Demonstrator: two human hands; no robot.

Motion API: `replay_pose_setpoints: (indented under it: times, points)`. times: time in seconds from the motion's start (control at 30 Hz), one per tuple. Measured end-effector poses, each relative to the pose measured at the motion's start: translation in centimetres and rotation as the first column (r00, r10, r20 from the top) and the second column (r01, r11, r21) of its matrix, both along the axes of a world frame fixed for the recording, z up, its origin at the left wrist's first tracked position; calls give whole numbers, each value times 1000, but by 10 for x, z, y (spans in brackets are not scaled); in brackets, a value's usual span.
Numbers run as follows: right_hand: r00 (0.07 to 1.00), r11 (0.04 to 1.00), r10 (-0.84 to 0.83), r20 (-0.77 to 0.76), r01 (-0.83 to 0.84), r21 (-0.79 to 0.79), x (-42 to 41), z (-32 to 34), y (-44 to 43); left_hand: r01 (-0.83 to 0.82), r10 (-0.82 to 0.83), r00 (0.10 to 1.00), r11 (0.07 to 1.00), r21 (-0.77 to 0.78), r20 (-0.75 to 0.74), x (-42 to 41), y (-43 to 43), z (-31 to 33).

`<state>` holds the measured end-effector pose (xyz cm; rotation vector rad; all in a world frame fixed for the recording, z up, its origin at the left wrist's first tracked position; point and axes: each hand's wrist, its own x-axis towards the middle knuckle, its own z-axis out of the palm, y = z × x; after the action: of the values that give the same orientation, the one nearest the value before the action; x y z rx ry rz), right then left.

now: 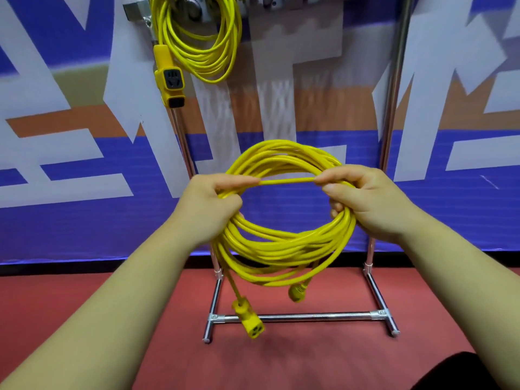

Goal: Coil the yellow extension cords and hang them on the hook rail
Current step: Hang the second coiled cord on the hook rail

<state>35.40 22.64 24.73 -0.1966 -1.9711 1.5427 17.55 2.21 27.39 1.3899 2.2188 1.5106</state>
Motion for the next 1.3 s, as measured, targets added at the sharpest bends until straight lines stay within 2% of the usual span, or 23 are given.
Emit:
replay_pose_setpoints:
  times: [0.13, 0.33, 0.57, 0.83, 1.03, 1.17, 1.3]
  points:
    - [999, 984, -44, 3, 43, 171, 14, 22, 0, 35, -34, 997, 999, 18, -76, 4, 12, 42]
    - [981, 967, -125, -150, 154, 201, 28, 69, 5, 141, -132, 975, 989, 41, -176, 14, 18, 108]
    - [931, 913, -198, -307, 289, 289, 49, 167, 30, 197, -155, 939, 974, 109, -308, 37, 46, 196]
    - [905, 822, -244, -347, 383, 421, 64, 244, 92, 241, -148, 894, 955, 175, -423, 37, 119, 259]
    - [904, 825, -285, -318, 400, 400, 39, 274, 155, 216, -137, 869, 970, 115, -476, 6, 187, 287]
    - [897, 788, -308, -317, 428, 444, 13, 284, 202, 138, -72, 824, 987, 76, -563, -16, 227, 298]
    - [899, 796, -298, -319, 419, 437, -19, 289, 242, 23, 11, 768, 999, 46, -640, -41, 265, 307]
